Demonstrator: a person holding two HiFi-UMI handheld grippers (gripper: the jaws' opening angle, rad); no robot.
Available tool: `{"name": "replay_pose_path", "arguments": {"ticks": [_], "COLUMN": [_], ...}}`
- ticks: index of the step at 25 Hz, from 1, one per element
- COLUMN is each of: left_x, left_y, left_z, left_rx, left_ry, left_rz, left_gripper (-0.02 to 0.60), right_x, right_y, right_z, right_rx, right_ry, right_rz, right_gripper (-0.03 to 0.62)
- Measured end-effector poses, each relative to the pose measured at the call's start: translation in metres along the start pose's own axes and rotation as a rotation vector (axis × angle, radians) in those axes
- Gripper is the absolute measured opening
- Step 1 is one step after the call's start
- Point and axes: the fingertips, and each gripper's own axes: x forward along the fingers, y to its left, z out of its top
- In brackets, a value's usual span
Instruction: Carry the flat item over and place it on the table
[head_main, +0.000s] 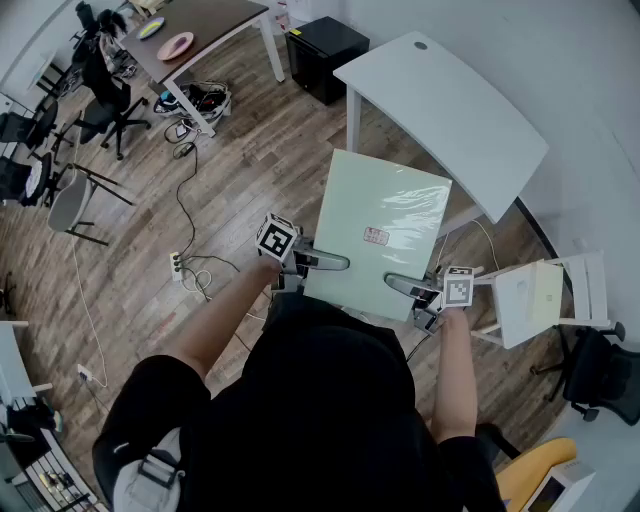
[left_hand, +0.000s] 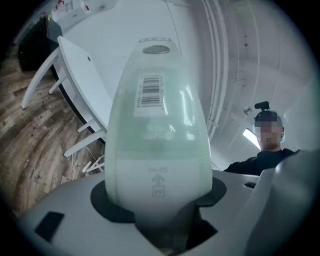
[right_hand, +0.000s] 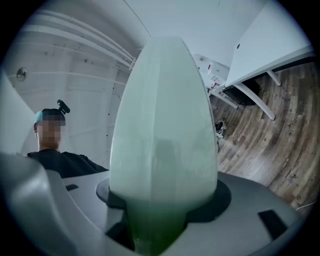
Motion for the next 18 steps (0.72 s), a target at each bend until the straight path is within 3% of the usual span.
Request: {"name": "replay_pose_path", "arguments": {"ticks": [11, 18], "left_x": [0.004, 0.009], "left_y": [0.003, 0.013], "left_z": [-0.008, 0.007], "left_rx": [0.013, -0.034], "left_ry": [-0.008, -0.024], "left_rz": [0.011, 0.018], "left_gripper": [0.305, 0.305], "right_x": [-0.007, -0.010], "right_y": [0.003, -0.012], "right_z": [-0.003, 0.010], "right_rx": [0.015, 0.037], "right_ry": [0.013, -0.011], "right_rz": [0.008, 0.017], "right_gripper": [0.304, 0.304]}}
